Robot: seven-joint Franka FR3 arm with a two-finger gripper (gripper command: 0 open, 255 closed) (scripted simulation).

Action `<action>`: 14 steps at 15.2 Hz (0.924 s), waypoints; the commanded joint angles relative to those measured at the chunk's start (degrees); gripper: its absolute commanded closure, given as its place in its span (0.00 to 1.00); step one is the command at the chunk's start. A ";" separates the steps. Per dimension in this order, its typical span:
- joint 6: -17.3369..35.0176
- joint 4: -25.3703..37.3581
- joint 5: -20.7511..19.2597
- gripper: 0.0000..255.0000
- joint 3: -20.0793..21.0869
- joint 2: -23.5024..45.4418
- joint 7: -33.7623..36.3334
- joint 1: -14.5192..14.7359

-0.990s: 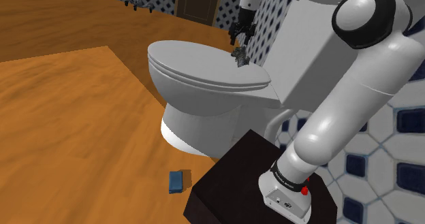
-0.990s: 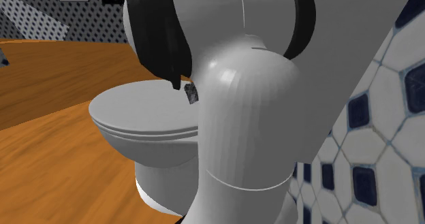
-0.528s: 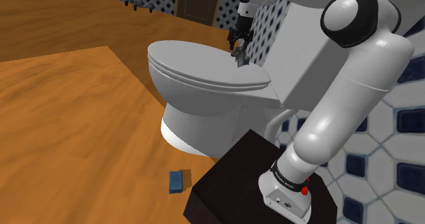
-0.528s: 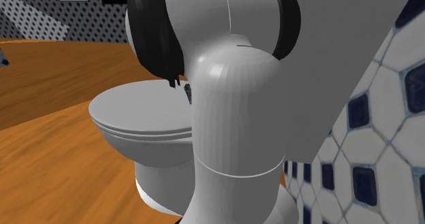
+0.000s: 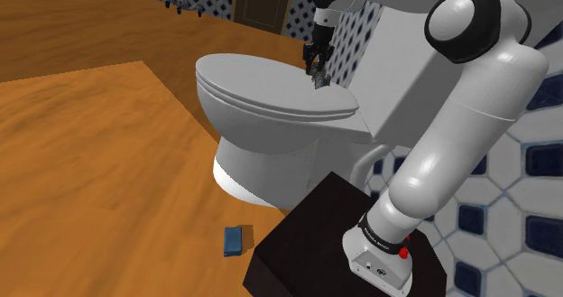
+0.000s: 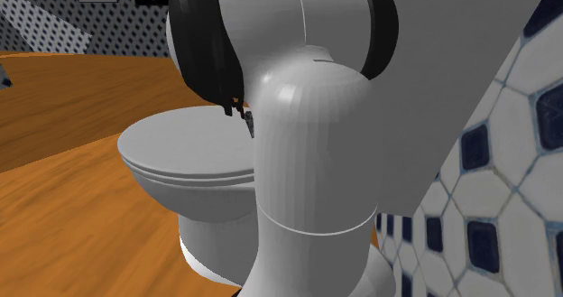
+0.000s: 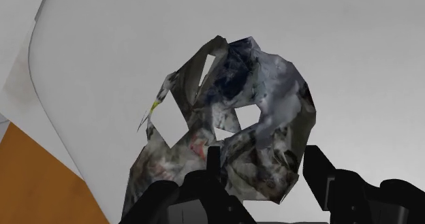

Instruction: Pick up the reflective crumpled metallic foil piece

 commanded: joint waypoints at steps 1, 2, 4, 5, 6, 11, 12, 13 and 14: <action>0.00 -0.07 0.01 1.00 -0.01 0.05 0.00 -0.01; -0.02 -0.06 0.01 1.00 -0.01 0.04 0.00 -0.01; -0.05 -0.01 0.01 1.00 -0.01 0.05 -0.01 -0.01; -0.06 0.00 0.01 1.00 -0.02 0.05 -0.02 -0.02; -0.04 -0.07 0.00 1.00 -0.02 0.00 -0.03 -0.03; -3.92 3.91 0.05 1.00 -0.05 0.11 -0.25 -0.06; -4.70 4.77 0.07 1.00 -0.05 0.18 -0.30 -0.07; -5.49 5.64 0.10 1.00 -0.06 0.26 -0.36 -0.08; -6.29 6.52 0.13 1.00 -0.07 0.35 -0.42 -0.10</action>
